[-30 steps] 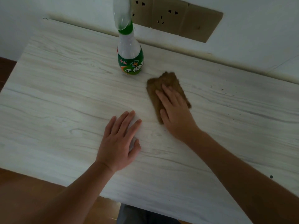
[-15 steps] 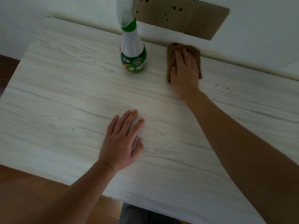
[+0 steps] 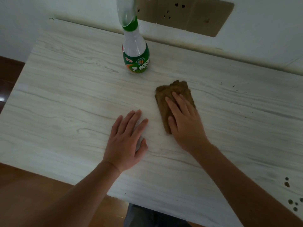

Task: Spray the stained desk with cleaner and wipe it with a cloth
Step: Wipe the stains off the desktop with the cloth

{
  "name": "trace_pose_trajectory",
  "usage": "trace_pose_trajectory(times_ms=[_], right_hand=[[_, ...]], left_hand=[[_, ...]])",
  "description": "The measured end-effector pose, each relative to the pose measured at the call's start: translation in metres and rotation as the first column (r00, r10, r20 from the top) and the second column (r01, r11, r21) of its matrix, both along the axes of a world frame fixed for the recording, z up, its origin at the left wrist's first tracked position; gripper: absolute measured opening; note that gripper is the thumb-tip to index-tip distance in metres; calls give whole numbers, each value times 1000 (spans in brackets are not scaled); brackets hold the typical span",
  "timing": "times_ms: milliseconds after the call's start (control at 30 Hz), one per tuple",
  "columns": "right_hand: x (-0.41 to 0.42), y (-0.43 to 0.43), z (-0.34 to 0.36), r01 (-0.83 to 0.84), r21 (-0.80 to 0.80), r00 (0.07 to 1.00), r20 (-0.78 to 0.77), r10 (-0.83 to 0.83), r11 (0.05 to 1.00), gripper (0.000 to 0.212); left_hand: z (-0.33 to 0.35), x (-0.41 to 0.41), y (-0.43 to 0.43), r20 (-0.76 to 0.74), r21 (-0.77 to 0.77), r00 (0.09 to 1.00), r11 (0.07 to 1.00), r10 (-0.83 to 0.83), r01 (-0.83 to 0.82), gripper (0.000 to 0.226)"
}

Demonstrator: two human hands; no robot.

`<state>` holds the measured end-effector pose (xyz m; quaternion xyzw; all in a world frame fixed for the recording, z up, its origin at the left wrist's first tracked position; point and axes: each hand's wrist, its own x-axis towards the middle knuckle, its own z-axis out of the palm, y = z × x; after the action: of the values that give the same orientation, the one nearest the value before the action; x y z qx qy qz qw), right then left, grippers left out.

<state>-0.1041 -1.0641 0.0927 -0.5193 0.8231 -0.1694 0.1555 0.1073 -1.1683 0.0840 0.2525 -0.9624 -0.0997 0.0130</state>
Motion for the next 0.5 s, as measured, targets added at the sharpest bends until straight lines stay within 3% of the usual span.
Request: trace_pose_trajectory(times_ms=[300, 500], right_hand=[[-81, -145, 2, 122, 56, 990, -78, -117, 991, 56], [-44, -102, -4, 98, -34, 993, -68, -100, 995, 55]], left_hand=[[0, 1, 1, -31, -9, 1000, 1000, 4, -4, 62], [0, 1, 1, -18, -1, 1000, 1000, 6, -6, 62]])
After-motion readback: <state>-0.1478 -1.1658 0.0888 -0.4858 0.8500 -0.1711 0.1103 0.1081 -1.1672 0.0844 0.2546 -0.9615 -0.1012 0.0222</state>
